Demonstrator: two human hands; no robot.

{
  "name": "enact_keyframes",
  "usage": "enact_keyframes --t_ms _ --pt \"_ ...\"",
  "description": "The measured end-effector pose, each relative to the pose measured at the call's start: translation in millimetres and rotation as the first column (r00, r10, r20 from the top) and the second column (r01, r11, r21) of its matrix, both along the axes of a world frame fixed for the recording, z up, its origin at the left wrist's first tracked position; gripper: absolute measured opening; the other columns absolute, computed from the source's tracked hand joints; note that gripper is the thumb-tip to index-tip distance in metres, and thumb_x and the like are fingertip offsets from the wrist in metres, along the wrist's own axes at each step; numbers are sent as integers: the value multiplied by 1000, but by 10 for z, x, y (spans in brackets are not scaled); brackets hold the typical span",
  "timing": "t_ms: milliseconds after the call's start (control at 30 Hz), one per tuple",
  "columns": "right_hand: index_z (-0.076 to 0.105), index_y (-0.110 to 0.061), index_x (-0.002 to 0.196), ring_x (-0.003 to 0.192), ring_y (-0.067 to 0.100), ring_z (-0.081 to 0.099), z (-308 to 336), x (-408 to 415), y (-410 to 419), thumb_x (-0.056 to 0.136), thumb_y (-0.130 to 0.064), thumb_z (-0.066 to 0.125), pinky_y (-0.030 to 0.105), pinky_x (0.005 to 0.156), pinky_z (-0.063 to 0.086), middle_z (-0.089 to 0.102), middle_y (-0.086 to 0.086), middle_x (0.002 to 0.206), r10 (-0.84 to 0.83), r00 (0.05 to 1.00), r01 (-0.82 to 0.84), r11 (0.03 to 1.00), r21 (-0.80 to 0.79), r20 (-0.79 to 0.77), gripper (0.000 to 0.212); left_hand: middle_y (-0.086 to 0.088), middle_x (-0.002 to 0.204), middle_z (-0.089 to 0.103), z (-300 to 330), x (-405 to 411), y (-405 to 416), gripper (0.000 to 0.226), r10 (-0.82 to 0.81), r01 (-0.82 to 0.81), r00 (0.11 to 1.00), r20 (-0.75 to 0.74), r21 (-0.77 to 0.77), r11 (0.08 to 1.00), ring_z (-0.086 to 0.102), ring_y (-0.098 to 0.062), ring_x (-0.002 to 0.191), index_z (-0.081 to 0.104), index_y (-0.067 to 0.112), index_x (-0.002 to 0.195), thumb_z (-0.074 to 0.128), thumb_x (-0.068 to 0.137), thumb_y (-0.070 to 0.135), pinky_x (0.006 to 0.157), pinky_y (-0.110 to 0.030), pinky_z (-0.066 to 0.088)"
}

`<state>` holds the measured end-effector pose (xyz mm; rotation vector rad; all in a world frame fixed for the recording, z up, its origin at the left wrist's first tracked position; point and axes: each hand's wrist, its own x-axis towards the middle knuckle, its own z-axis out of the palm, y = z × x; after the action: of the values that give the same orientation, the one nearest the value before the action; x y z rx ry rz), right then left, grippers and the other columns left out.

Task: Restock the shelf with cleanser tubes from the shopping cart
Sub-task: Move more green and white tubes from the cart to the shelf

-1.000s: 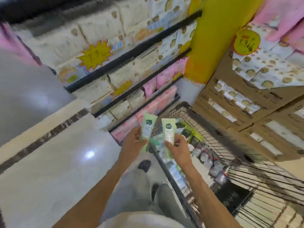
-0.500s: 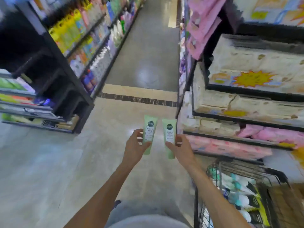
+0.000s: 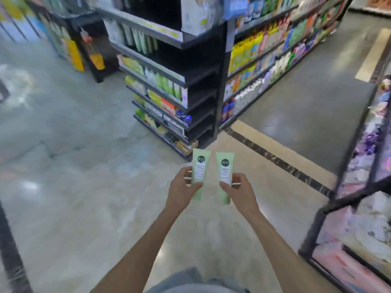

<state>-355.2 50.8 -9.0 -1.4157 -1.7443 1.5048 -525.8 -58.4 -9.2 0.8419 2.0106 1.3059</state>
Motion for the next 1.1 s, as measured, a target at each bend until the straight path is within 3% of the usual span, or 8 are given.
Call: enact_keyframes --t_ms 167,367,533,633,700,867,1100 --pt "56 -30 110 92 10 67 64 -1138 101 90 -32 78 25 67 47 69 -12 107 150 989 -150 989 13 -19 30 13 102 67 57 -941 -196 47 154 -153 988 -16 27 988 64 -6 86 59 29 120 83 84 11 69 -12 50" --pt "58 -23 115 94 7 66 160 -2396 454 91 -26 77 23 72 50 69 -9 108 279 956 -276 960 42 -94 31 8 104 67 89 -1976 -95 50 303 -302 952 -31 33 953 63 -3 86 62 20 129 83 85 10 69 -8 48" --pt "58 -23 115 97 9 66 219 -3429 970 90 -28 79 26 74 54 68 -8 109 376 920 -371 926 63 -110 32 15 111 67 186 -2831 271 49 359 -357 933 -25 67 932 61 8 89 61 27 132 80 88 15 74 -10 49" --pt "57 -23 117 92 2 66 291 -4027 1259 92 -26 77 13 64 49 67 -13 103 428 898 -423 904 64 -106 32 18 110 66 273 -3323 514 48 414 -412 910 -24 67 909 60 11 88 61 26 132 80 89 14 73 -8 47" --pt "57 -22 119 89 -4 66 320 -4418 1429 92 -26 76 13 67 50 68 -14 105 456 883 -451 890 66 -111 33 17 110 66 318 -3647 670 47 445 -443 896 -15 68 894 61 6 92 61 28 130 79 89 14 72 -8 47" --pt "57 -20 123 96 6 68 325 -5287 1769 93 -27 76 28 77 59 69 -6 108 490 862 -491 871 31 -127 36 11 113 67 298 -4423 1004 49 506 -506 862 3 57 861 61 0 101 60 26 133 79 89 17 74 -8 48" --pt "57 -21 124 93 0 66 189 -6278 2160 94 -28 75 23 72 55 67 -13 107 457 884 -455 889 43 -97 35 8 120 68 147 -5535 1437 50 489 -489 872 14 51 870 61 5 98 61 25 136 79 90 18 79 -12 49"
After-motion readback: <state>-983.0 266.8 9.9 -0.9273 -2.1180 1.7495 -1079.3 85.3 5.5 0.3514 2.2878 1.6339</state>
